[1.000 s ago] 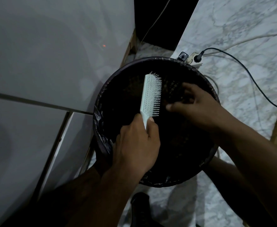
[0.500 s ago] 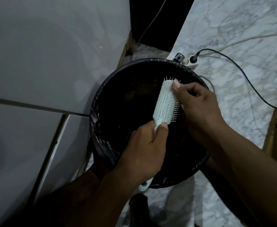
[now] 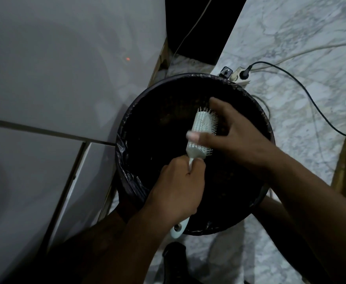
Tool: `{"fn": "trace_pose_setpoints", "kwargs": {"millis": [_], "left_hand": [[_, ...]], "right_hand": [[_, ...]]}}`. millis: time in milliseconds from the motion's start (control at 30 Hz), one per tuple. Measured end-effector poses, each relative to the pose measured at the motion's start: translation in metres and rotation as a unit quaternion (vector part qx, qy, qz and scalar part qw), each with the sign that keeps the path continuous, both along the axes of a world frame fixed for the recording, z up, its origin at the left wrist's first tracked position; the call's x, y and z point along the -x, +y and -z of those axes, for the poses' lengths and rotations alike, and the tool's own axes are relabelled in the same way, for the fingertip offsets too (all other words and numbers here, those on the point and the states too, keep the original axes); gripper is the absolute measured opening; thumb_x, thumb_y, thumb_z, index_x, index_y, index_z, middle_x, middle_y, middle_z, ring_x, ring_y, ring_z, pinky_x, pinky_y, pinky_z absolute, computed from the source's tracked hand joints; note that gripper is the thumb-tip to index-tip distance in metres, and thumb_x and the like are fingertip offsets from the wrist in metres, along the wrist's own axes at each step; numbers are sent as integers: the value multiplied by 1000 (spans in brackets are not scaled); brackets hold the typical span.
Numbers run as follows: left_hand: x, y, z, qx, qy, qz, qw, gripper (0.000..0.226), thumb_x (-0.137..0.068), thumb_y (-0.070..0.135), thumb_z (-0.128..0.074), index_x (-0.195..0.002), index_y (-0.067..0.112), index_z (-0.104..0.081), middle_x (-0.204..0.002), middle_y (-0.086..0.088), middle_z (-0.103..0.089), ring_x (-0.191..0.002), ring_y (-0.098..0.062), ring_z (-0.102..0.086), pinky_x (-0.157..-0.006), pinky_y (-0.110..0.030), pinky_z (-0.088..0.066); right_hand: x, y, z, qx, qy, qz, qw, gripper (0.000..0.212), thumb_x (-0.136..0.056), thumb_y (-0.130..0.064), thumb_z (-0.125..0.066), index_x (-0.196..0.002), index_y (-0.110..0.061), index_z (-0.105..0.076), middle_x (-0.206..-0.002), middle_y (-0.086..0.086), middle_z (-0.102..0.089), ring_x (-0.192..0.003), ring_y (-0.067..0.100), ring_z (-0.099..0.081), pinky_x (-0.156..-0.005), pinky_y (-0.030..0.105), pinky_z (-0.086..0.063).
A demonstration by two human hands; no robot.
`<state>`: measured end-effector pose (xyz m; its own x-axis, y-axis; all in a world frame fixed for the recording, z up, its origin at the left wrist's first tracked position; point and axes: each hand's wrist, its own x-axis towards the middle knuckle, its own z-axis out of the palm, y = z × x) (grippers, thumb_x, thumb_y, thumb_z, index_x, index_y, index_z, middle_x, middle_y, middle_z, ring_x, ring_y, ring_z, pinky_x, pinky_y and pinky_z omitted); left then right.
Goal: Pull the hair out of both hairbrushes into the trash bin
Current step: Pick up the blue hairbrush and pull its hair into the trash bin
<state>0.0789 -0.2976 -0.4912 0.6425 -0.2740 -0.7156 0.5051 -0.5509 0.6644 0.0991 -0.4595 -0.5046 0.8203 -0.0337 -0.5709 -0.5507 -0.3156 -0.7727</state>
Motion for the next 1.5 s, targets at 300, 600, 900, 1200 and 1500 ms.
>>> {"fn": "trace_pose_setpoints", "kwargs": {"millis": [300, 600, 900, 1200, 1500], "left_hand": [[2, 0, -3, -5, -38, 52, 998, 39, -102, 38, -42, -77, 12, -58, -51, 5, -54, -33, -5, -49, -44, -29, -46], [-6, 14, 3, -156, -93, 40, 982, 39, -102, 42, -38, -99, 14, -64, -92, -8, -70, -85, -26, -66, -73, -32, -49], [-7, 12, -1, -175, -84, 55, 979, 38, -101, 43, -37, -102, 15, -64, -97, -8, -70, -91, -29, -67, -82, -40, -54], [-4, 3, -6, -4, -20, 71, 997, 36, -102, 37, -44, -78, 13, -59, -52, 5, -53, -30, -5, -47, -38, -25, -41], [-8, 8, -13, 37, 4, 85, 996, 39, -102, 38, -47, -77, 9, -57, -46, 7, -48, -33, -6, -44, -37, -24, -42]], "right_hand": [[-3, -9, 10, -3, 96, 242, 965, 65, -87, -62, -61, -92, 2, -71, -71, 12, -59, -61, 23, -54, -57, 28, -43], [-8, -7, 8, -88, 124, 259, 954, 34, -96, -32, -64, -69, -12, -55, -58, 12, -44, -45, 20, -38, -44, 30, -32], [-7, -1, 3, 49, 80, 79, 992, 67, -82, -47, -75, -141, -25, -53, -137, -2, -55, -112, 13, -58, -76, 19, -45], [-6, -1, 4, -23, -62, 150, 987, 35, -73, -23, -85, -103, -8, -77, -98, 13, -77, -83, 13, -72, -76, 26, -60], [-7, -1, 13, -229, 19, 361, 904, 22, -92, -23, -69, -84, -3, -69, -77, 10, -72, -67, 15, -68, -67, 29, -59]]}}
